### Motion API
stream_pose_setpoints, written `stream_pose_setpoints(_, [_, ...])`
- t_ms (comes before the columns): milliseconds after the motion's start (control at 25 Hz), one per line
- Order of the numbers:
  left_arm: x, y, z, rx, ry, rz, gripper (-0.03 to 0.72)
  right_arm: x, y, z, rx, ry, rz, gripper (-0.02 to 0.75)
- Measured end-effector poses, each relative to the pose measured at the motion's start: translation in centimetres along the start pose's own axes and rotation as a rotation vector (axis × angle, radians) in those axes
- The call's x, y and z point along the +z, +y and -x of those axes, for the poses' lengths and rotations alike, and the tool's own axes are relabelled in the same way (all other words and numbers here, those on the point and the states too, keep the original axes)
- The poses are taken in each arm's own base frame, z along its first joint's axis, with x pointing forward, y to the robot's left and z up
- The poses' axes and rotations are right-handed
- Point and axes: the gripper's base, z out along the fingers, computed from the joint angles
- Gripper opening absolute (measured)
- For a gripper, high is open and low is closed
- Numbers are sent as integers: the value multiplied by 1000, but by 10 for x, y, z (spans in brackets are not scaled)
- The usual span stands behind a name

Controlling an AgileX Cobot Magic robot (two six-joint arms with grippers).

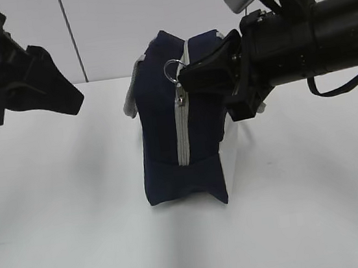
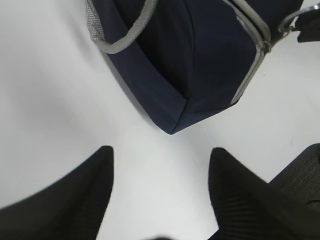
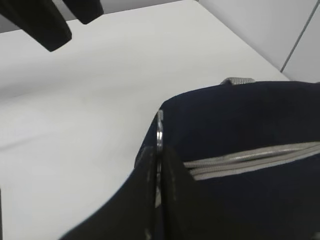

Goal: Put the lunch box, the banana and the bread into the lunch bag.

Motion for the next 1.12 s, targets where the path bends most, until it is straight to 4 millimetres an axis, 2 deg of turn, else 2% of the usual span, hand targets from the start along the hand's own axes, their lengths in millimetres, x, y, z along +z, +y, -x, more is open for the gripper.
stream_pose_setpoints(240, [18,-8,-11,13,-25,-107,424,0,-2,0,-1,6,-23,0])
stream_pose_setpoints(560, [43,-17,-24,19,-202,-245,424,0,-2,0,3,4,-23,0])
stream_pose_setpoints(760, [48,-18,-24,36,-241,-257,424,0,-2,0,6,1,-24,0])
stream_pose_setpoints(1120, [79,-14,-20,57,-249,-277,426,0,-2,1,8,-1,-21,0])
